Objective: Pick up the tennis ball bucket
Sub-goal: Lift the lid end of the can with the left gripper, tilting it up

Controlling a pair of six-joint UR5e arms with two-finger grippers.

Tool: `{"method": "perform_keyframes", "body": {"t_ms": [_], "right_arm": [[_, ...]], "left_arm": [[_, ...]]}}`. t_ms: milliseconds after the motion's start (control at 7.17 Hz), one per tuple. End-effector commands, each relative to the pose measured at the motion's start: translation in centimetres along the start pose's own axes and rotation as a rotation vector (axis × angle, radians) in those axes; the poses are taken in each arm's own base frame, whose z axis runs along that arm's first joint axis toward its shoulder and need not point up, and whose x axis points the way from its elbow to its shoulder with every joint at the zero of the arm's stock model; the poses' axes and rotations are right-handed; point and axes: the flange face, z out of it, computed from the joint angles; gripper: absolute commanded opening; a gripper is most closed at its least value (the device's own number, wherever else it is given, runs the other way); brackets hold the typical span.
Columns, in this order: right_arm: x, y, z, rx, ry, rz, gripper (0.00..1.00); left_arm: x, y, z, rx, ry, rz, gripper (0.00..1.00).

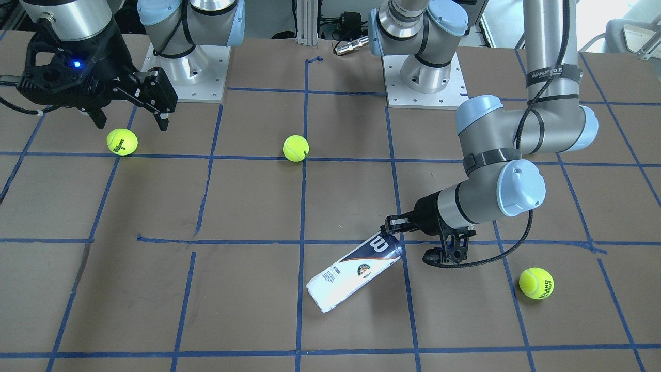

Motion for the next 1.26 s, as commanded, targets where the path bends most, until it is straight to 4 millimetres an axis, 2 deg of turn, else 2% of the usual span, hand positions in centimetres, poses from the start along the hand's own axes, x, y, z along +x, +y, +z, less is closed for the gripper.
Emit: {"method": "perform_keyframes", "body": {"t_ms": [0,140,558,1116], "right_arm": [[0.0,-0.3,-0.7,-0.015,-0.008,0.0,1.0],[-0.1,0.2,-1.2,-0.011,-0.011,-0.002,1.0],[0.0,0.1,-0.2,-0.023,-0.005,0.003,1.0],[0.1,0.4,0.2,-0.032,0.009,0.005,1.0]], "left_arm": [[0.9,-0.3,-1.9,0.014,-0.009,-0.037,0.0],[1.9,-0.2,-3.4,0.008,-0.011,-0.043,0.0],[3.7,-0.4,-8.2,-0.003,-0.079,-0.066,0.0],[4.3,0.2,-9.5,0.02,-0.106,-0.072,0.0]]}}
